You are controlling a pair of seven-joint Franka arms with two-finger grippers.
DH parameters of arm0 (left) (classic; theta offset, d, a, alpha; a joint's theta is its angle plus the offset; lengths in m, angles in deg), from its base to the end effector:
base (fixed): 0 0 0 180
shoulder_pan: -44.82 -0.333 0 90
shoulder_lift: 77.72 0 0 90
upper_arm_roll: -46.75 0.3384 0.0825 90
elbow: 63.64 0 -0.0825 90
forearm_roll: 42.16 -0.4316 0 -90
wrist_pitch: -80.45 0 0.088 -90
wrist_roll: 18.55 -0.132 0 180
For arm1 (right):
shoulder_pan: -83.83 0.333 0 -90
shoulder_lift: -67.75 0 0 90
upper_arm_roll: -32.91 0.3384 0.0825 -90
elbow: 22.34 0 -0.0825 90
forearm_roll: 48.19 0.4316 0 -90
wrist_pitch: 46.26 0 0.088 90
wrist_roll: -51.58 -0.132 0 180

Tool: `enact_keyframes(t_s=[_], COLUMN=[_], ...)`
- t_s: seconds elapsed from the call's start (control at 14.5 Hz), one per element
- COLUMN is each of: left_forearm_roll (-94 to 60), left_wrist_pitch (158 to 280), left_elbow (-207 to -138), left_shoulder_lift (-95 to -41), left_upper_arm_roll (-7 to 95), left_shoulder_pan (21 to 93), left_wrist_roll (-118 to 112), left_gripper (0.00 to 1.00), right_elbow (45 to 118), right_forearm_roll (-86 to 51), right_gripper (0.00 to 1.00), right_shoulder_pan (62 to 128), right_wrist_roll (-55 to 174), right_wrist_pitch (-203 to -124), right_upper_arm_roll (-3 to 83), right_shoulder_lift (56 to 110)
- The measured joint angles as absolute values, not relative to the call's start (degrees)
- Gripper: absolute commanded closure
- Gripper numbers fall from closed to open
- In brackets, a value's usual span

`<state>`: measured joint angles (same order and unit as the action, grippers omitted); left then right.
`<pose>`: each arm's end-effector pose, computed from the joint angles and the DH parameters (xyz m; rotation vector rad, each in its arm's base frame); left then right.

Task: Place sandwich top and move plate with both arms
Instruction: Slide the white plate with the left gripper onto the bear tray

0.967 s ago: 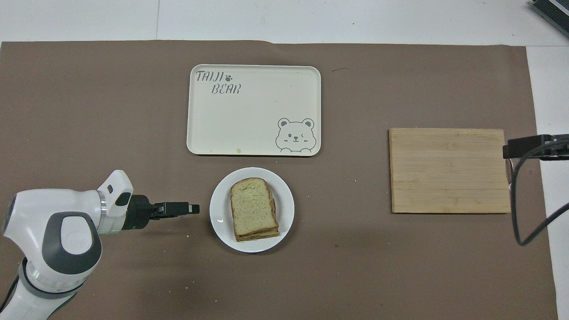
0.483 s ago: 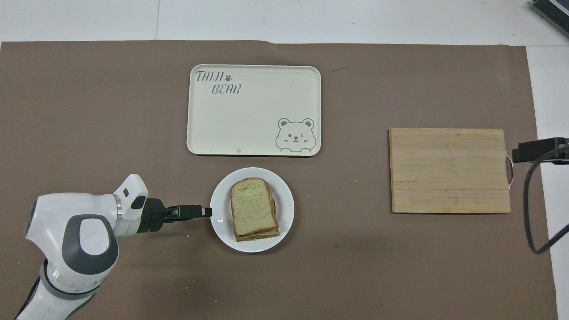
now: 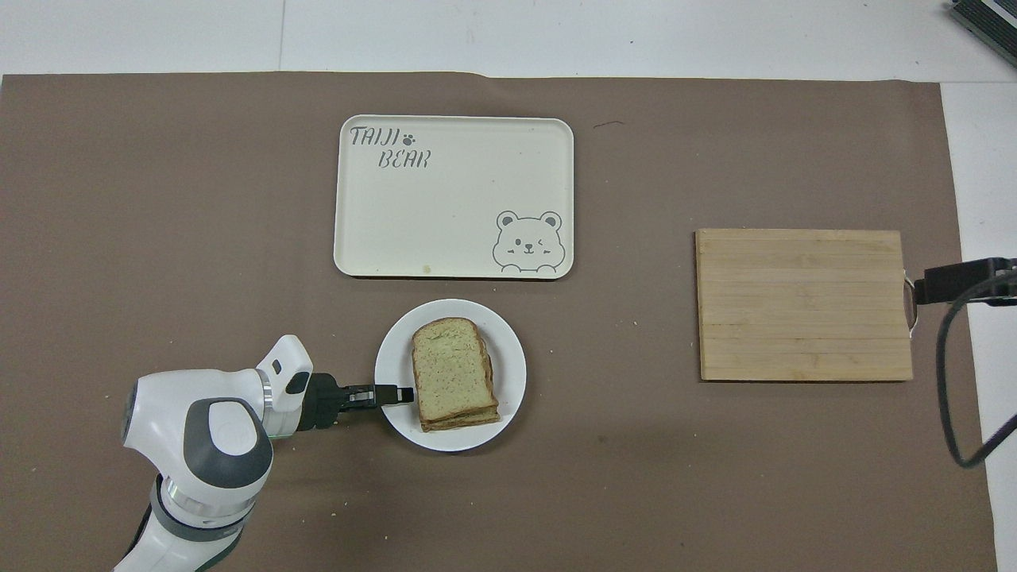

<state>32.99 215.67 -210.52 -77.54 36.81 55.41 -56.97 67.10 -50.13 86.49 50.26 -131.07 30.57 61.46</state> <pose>0.4256 -0.1910 0.2189 2.3369 0.0648 -0.0542 0.5554 -0.0030 0.6824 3.1123 -0.0324 0.0456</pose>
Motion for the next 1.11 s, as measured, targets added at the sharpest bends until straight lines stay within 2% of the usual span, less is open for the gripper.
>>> enact_keyframes(t_s=[0.28, 0.62, 0.9, 1.11], left_forearm_roll=[33.6, 33.6, 33.6, 30.7], left_wrist_pitch=[214.2, 207.6, 205.8, 205.5], left_elbow=[-209.7, -206.0, -200.0, -192.9], left_shoulder_lift=[-77.4, -76.1, -73.0, -69.2], left_upper_arm_roll=[37.2, 37.9, 38.1, 38.0], left_shoulder_pan=[54.9, 49.6, 47.8, 47.3], left_wrist_roll=[-57.0, -56.9, -53.6, -48.2], left_gripper=[1.00, 1.00, 1.00, 1.00], right_elbow=[67.1, 65.9, 65.6, 65.6], right_forearm_roll=[-50.1, -50.1, -50.1, -50.1], right_gripper=[0.00, 0.00, 0.00, 0.00], right_shoulder_pan=[86.5, 86.3, 86.4, 86.4], right_wrist_roll=[50.4, 51.0, 51.0, 51.0], right_wrist_pitch=[-131.1, -130.5, -130.4, -130.1], right_upper_arm_roll=[30.6, 29.6, 29.7, 29.7], right_shoulder_lift=[61.6, 63.1, 63.3, 63.3])
